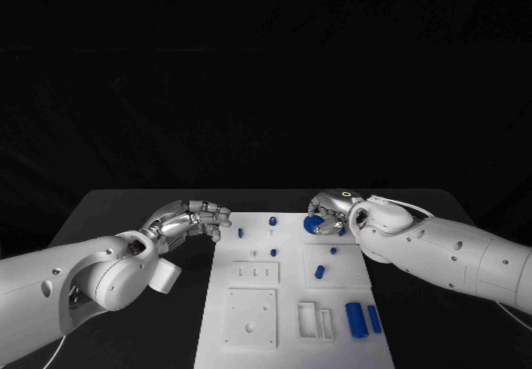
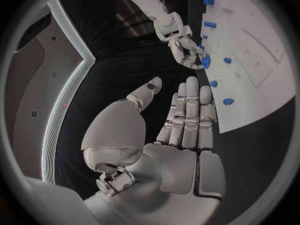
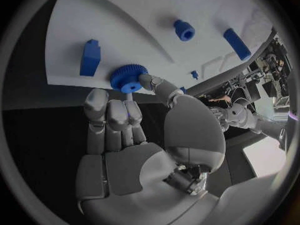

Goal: Assemble the parts on the task board

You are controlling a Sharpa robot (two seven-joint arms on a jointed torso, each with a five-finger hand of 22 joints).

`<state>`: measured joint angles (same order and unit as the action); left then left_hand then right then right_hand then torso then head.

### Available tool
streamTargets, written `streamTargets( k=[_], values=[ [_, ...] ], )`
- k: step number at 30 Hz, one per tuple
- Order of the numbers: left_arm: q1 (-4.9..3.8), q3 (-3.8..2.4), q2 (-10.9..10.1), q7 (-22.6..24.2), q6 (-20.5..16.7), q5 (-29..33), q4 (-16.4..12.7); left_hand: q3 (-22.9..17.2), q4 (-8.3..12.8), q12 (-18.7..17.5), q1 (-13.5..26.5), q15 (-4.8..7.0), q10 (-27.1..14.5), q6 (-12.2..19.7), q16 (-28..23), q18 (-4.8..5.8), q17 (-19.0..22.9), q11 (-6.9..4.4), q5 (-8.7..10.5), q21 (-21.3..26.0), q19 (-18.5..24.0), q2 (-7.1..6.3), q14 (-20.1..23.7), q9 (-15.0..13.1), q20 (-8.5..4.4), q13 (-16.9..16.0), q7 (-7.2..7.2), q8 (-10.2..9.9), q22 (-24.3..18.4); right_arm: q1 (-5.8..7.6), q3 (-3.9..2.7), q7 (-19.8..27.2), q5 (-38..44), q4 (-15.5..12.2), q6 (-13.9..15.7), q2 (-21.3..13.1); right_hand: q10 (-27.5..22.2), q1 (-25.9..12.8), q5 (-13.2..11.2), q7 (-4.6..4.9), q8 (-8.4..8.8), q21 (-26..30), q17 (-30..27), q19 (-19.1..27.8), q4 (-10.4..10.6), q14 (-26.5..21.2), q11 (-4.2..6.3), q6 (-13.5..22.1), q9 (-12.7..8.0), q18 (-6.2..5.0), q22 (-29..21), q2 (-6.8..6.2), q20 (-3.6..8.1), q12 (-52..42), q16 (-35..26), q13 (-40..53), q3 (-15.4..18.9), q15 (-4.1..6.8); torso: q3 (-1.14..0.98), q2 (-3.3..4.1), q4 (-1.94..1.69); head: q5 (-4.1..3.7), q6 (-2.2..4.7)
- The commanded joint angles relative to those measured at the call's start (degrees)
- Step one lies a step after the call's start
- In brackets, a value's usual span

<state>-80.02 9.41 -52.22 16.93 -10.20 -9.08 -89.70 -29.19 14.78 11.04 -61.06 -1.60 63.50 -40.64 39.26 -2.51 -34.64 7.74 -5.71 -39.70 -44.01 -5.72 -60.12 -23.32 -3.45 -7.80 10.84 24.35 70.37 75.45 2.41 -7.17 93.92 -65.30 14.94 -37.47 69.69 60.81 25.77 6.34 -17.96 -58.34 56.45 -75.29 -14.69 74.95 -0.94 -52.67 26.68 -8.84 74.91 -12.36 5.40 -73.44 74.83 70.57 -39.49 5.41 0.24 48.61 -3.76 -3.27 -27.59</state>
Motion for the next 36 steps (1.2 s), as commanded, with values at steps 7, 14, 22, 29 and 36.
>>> streamTargets(
  k=[7,14,22,29,36],
  values=[
    [-0.04,-0.01,-0.1,0.4,0.5,-0.1,-0.2,-0.2,0.2,-0.2,-0.3,-0.08,-0.4,0.3,0.1,-0.54,0.1,-0.19,0.03,-0.2,0.0,-0.04,0.4,-0.1,-0.44,0.1,0.79,-0.2,-0.1,-0.59,0.38,0.3,6.5,-0.1,1.3,0.2,0.5,0.9,-0.8,0.13,-0.91,-0.3,0.2,-0.1,0.4,0.0,0.88,-2.6,1.0,-6.16,0.7,0.57,-0.16,-0.6,-0.4,0.3,-1.1,0.73,0.1,0.02,-0.06,-0.12,0.04],
    [-0.04,-0.01,-0.2,0.4,0.5,-0.1,-0.3,-0.2,0.2,-0.2,-0.4,-0.08,-0.4,0.3,0.1,-0.53,0.1,-0.2,0.02,-0.2,0.0,-0.01,0.4,-0.1,-0.44,0.1,0.79,-0.2,-0.1,-0.58,0.38,0.2,8.3,-1.8,4.4,-0.3,0.9,0.8,-1.5,-0.08,-1.07,-0.4,0.3,-0.3,0.9,0.1,1.08,-3.1,1.1,-6.16,0.7,0.31,-0.15,-0.9,-0.4,0.5,-1.4,0.94,0.05,0.02,-0.03,-0.15,0.03],
    [-0.05,-0.01,-0.3,0.4,0.5,-0.1,-0.4,-0.2,0.3,-0.2,-0.4,-0.08,-0.4,0.3,0.1,-0.52,0.1,-0.2,0.02,-0.2,0.0,-0.01,0.4,-0.1,-0.44,0.1,0.79,-0.2,-0.1,-0.23,0.37,-1.0,12.0,-5.7,6.7,-1.2,1.3,0.6,-2.4,-0.27,-1.13,-0.5,0.4,-0.6,1.7,0.2,1.27,-3.5,1.3,-6.16,0.7,-0.59,-0.03,-1.0,-0.5,0.6,-1.7,1.09,0.03,-0.01,0.09,0.0,0.19],
    [-0.05,-0.02,-0.3,0.4,0.5,-0.1,-0.5,-0.2,0.3,-0.2,-0.4,-0.08,-0.4,0.3,0.1,-0.51,0.1,-0.19,0.01,-0.2,0.0,-0.01,0.4,-0.1,-0.45,0.1,0.79,-0.2,-0.1,-0.01,0.37,-1.6,14.6,-8.7,7.8,-1.1,1.6,0.9,-3.6,-0.35,-1.05,-0.6,0.5,-0.8,2.5,0.3,1.35,-3.8,1.4,-6.16,0.7,-1.35,0.05,-1.0,-0.6,0.7,-2.5,1.19,0.0,0.03,-0.01,0.08,0.39],
    [-0.05,-0.02,-0.3,0.5,0.5,-0.1,-0.5,-0.2,0.3,-0.2,-0.4,-0.09,-0.4,0.4,0.1,-0.5,0.1,-0.19,0.01,-0.2,0.1,-0.01,0.4,-0.1,-0.45,0.1,0.8,-0.2,-0.1,-0.01,0.37,-2.2,16.3,-10.9,8.4,0.0,1.7,1.1,-4.6,-0.38,-0.95,-0.6,0.5,-0.8,3.1,0.3,1.38,-3.9,1.5,-6.16,0.7,-1.92,0.1,-0.9,-0.7,0.6,-3.0,1.22,0.04,0.04,-0.13,0.34,0.47]
  ],
)
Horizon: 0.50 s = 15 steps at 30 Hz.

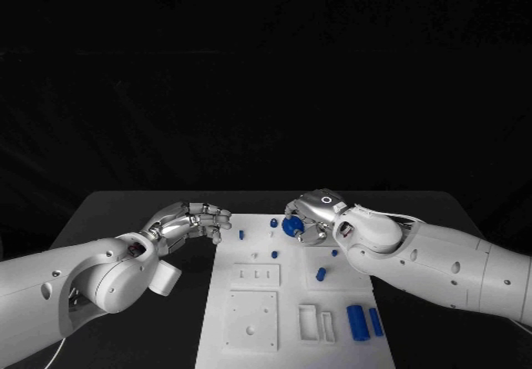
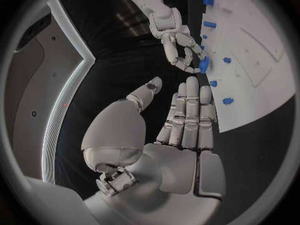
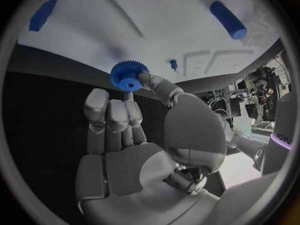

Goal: Assemble the parts on the task board

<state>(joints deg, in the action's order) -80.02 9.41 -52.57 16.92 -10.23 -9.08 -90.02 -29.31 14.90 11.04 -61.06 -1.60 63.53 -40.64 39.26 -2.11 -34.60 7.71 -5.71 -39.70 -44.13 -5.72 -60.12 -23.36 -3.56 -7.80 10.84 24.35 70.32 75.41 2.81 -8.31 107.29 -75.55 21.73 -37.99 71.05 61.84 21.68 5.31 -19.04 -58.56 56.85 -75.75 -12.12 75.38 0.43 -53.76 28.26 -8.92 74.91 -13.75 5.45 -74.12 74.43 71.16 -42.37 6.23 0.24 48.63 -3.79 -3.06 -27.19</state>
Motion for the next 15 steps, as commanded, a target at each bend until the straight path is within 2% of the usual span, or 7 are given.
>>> streamTargets(
  k=[1,6,11,15],
  values=[
    [-0.05,-0.02,0.1,0.5,0.5,-0.1,-0.2,-0.1,0.2,-0.2,-0.4,-0.08,-0.4,0.4,0.1,-0.89,0.1,-0.16,0.01,-0.2,0.2,-0.01,0.4,-0.1,-0.34,0.1,0.8,-0.2,0.0,0.03,-0.01,-1.0,3.0,-0.8,1.6,0.9,0.3,0.1,-0.9,0.65,0.16,-0.4,0.1,-0.4,0.6,-0.1,0.02,-2.8,-0.1,-6.08,0.7,-0.64,0.05,-0.2,-0.3,0.0,-0.2,0.4,0.06,0.03,-0.11,0.14,0.07],
    [-0.05,-0.02,0.1,0.5,0.5,-0.1,-0.2,-0.1,0.2,-0.3,-0.4,-0.09,-0.4,0.4,0.1,-0.89,0.1,-0.15,0.01,-0.2,0.2,-0.01,0.4,-0.1,-0.34,0.1,0.8,-0.2,-0.1,0.03,0.22,-1.0,3.1,-0.9,1.3,2.5,0.3,0.2,-1.4,0.65,0.21,-0.4,0.1,-0.4,0.8,-0.1,0.02,-2.8,-0.1,-6.08,0.7,-0.77,0.07,-0.1,-0.4,-0.1,-0.3,0.4,0.1,0.02,-0.11,0.16,0.16],
    [-0.05,-0.02,0.4,0.5,0.6,-0.1,-0.1,-0.1,0.2,-0.3,-0.4,-0.09,-0.5,0.4,0.1,-0.88,0.1,-0.14,0.0,-0.2,0.2,-0.01,0.4,-0.1,-0.34,0.1,0.81,-0.2,-0.1,0.01,0.73,-1.0,3.1,0.2,1.0,4.5,0.3,0.2,-1.5,0.66,0.24,-0.4,0.1,-0.4,0.8,0.0,0.01,-2.8,-0.1,-6.08,0.7,-0.81,0.07,0.0,-0.4,-0.2,-0.3,0.4,0.14,0.03,-0.15,0.25,0.29],
    [-0.05,-0.02,0.6,0.5,0.6,-0.1,0.0,-0.1,0.2,-0.3,-0.4,-0.1,-0.5,0.4,0.1,-0.87,0.1,-0.14,0.0,-0.2,0.2,0.0,0.4,-0.1,-0.34,0.1,0.81,-0.2,-0.1,-0.02,1.24,-0.8,3.1,2.0,1.0,6.1,0.2,0.2,-1.6,0.66,0.26,-0.4,0.1,-0.4,0.9,0.0,0.01,-2.8,-0.1,-6.08,0.7,-0.81,0.07,0.0,-0.4,-0.2,-0.3,0.4,0.2,0.04,-0.33,0.29,0.23]
  ],
)
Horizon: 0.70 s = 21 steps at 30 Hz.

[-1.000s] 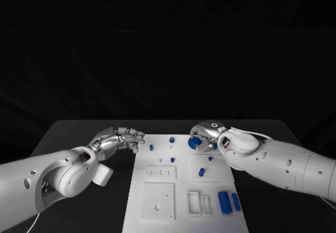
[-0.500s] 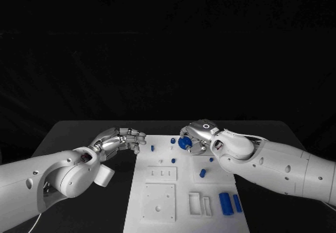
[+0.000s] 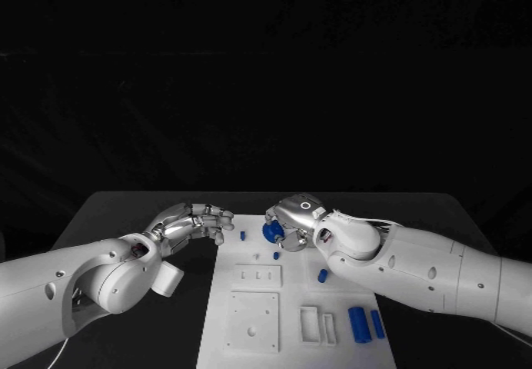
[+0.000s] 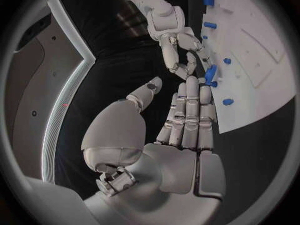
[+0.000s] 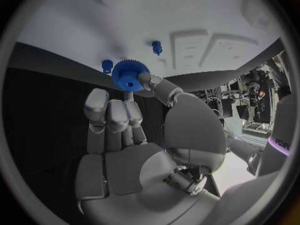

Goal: Assemble the parts on the task board

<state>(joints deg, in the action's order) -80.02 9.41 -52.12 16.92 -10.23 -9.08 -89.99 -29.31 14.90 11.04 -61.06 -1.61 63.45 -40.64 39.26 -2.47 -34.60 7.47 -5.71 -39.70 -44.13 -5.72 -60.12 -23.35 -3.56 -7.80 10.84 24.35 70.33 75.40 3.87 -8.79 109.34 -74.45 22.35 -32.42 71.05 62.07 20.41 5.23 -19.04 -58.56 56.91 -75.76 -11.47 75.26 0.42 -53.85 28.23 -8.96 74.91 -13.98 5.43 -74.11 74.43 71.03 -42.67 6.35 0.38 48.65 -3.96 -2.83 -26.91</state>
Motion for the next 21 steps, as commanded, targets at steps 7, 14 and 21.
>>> streamTargets(
  k=[7,14,21],
  values=[
    [-0.05,-0.02,0.3,0.5,0.6,-0.1,0.1,-0.1,0.2,-0.3,-0.4,-0.1,-0.4,0.5,0.1,-0.5,0.1,0.12,0.01,-0.2,0.2,-0.01,0.4,-0.1,-0.34,0.1,0.83,-0.3,-0.1,-0.4,0.67,-0.1,1.0,3.8,-0.2,2.2,0.2,-0.1,-0.4,0.75,0.3,-0.4,0.1,-0.4,0.3,0.1,0.0,-2.7,0.0,-6.04,0.7,-0.63,0.08,0.1,-0.4,-0.1,0.0,0.27,0.15,0.12,-0.28,0.09,-0.14],
    [-0.05,-0.02,0.4,0.4,0.6,-0.1,0.2,-0.1,0.2,-0.3,-0.4,-0.11,-0.5,0.5,0.1,-0.49,0.1,0.13,0.01,-0.2,0.2,0.0,0.4,-0.1,-0.33,0.1,0.84,-0.3,-0.1,-0.63,0.97,0.4,0.5,5.2,-0.5,3.3,0.0,-0.2,-0.8,0.78,0.38,-0.4,0.1,-0.4,0.4,0.1,-0.02,-2.6,0.0,-6.04,0.7,-0.73,0.08,0.2,-0.4,-0.2,0.0,0.25,0.06,0.05,-0.14,0.29,-0.29],
    [-0.05,-0.02,0.6,0.5,0.7,-0.1,0.2,-0.1,0.2,-0.3,-0.4,-0.12,-0.5,0.5,0.1,-0.48,0.1,0.14,0.01,-0.2,0.2,0.01,0.4,-0.1,-0.33,0.1,0.85,-0.3,-0.1,-0.82,1.21,0.7,0.1,5.5,-0.9,3.8,-0.1,-0.2,-1.0,0.81,0.47,-0.4,0.1,-0.3,0.4,0.1,-0.05,-2.5,0.0,-6.04,0.7,-0.8,0.08,0.3,-0.5,-0.4,0.1,0.23,-0.03,0.08,-0.16,0.47,-0.36]
  ],
)
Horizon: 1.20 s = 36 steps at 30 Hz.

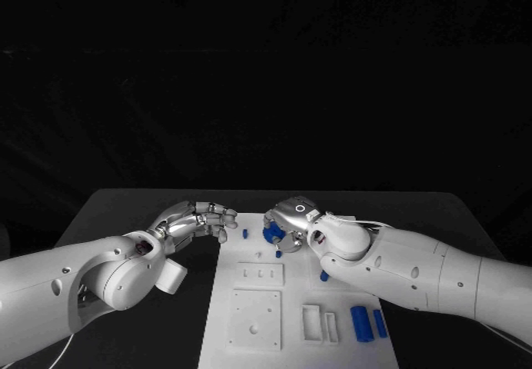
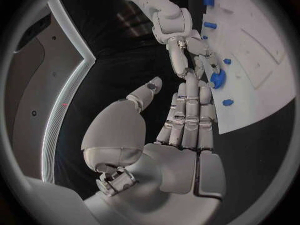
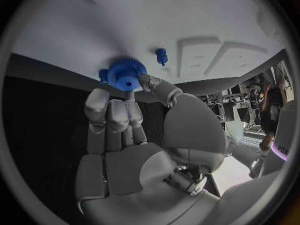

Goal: Assemble the parts on the task board

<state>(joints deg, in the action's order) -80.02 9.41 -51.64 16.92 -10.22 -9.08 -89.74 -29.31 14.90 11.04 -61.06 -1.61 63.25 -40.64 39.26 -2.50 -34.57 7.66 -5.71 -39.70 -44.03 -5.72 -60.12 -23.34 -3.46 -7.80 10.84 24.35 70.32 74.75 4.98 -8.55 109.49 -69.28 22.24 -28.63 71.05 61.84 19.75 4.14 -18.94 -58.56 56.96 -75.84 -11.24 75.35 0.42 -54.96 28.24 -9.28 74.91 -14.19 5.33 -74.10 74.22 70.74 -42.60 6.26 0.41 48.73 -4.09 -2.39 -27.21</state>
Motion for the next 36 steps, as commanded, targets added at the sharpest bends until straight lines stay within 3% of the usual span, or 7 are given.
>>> streamTargets(
  k=[1,7,13,16,20,36],
  values=[
    [-0.05,-0.02,0.1,0.5,0.7,-0.2,0.0,-0.1,0.2,-0.3,-0.4,-0.12,-0.3,0.5,0.1,-0.45,0.1,-0.06,0.01,-0.2,0.1,0.01,0.4,-0.1,-0.43,0.1,0.85,-0.3,-0.1,-0.17,0.15,0.6,-0.2,0.4,-0.9,0.0,-0.2,0.0,-0.4,1.91,0.41,-0.3,0.1,-0.2,0.2,0.0,-0.06,-1.3,0.0,-5.72,0.7,-0.61,0.18,0.3,-0.3,-0.1,0.1,0.3,-0.08,-0.01,-0.02,0.03,-0.09],
    [-0.05,-0.02,0.1,0.5,0.7,-0.2,0.0,-0.1,0.2,-0.3,-0.4,-0.12,-0.3,0.5,0.1,-0.44,0.1,-0.05,0.02,-0.2,0.1,0.01,0.4,-0.1,-0.43,0.1,0.85,-0.3,-0.1,-0.23,0.42,0.7,-0.5,0.6,-1.1,0.2,-0.5,-0.1,-1.0,2.02,0.67,-0.3,0.1,-0.2,0.2,0.0,-0.17,-1.0,-0.1,-5.72,0.7,-0.75,0.18,0.6,-0.4,-0.4,0.3,0.21,-0.07,-0.02,0.14,0.08,-0.19],
    [-0.05,-0.02,0.1,0.4,0.7,-0.2,0.0,-0.1,0.2,-0.4,-0.3,-0.12,-0.3,0.5,0.1,-0.44,0.1,-0.05,0.02,-0.2,0.1,0.01,0.4,-0.1,-0.43,0.1,0.86,-0.3,-0.1,-0.25,0.48,0.5,-1.0,1.2,-1.2,0.4,-1.2,-0.2,-1.6,2.35,1.33,-0.2,0.1,0.0,0.2,0.0,-0.48,0.1,-0.3,-5.72,0.7,-0.98,0.17,1.3,-0.5,-1.0,0.6,-0.07,-0.1,-0.03,0.07,0.0,-0.2],
    [-0.05,-0.02,0.1,0.4,0.6,-0.2,0.0,-0.1,0.2,-0.4,-0.3,-0.13,-0.3,0.5,0.1,-0.43,0.1,-0.05,0.02,-0.2,0.1,0.0,0.4,-0.1,-0.43,0.1,0.86,-0.3,-0.1,-0.25,0.48,0.4,-1.3,1.5,-1.0,0.4,-1.9,-0.1,-2.4,3.0,3.18,-0.1,0.1,0.1,0.1,0.0,-1.1,3.2,-1.2,-5.72,0.7,-1.24,0.18,1.9,-0.7,-1.7,0.8,-0.66,-0.06,-0.05,0.06,-0.01,-0.23],
    [-0.05,-0.02,0.1,0.4,0.6,-0.2,0.0,-0.1,0.2,-0.4,-0.3,-0.13,-0.3,0.6,0.1,-0.43,0.1,-0.04,0.03,-0.2,0.1,-0.02,0.4,-0.1,-0.43,0.1,0.87,-0.3,-0.1,-0.25,0.48,0.3,-1.7,1.5,-0.7,0.3,-2.3,-0.1,-2.6,2.88,4.66,0.0,0.1,0.1,0.0,-0.1,-1.0,6.0,-2.0,-5.72,0.6,-1.58,0.16,2.3,-0.8,-2.1,1.0,-0.6,-0.08,-0.03,0.08,0.0,-0.21],
    [-0.05,-0.02,0.1,0.4,0.6,-0.2,0.1,-0.1,0.2,-0.4,-0.3,-0.14,-0.3,0.6,0.1,-0.43,0.1,-0.03,0.04,-0.2,0.1,-0.04,0.5,-0.1,-0.43,0.1,0.89,-0.3,-0.1,-0.26,0.47,1.1,-4.1,0.7,-0.7,-0.8,-2.3,-0.4,-0.8,2.9,5.08,0.0,0.3,0.1,-0.1,0.0,-0.99,7.6,-2.2,-5.72,0.7,-1.76,0.36,2.2,-0.9,-2.0,1.9,-0.55,-0.09,-0.03,0.07,-0.04,-0.26]
  ],
)
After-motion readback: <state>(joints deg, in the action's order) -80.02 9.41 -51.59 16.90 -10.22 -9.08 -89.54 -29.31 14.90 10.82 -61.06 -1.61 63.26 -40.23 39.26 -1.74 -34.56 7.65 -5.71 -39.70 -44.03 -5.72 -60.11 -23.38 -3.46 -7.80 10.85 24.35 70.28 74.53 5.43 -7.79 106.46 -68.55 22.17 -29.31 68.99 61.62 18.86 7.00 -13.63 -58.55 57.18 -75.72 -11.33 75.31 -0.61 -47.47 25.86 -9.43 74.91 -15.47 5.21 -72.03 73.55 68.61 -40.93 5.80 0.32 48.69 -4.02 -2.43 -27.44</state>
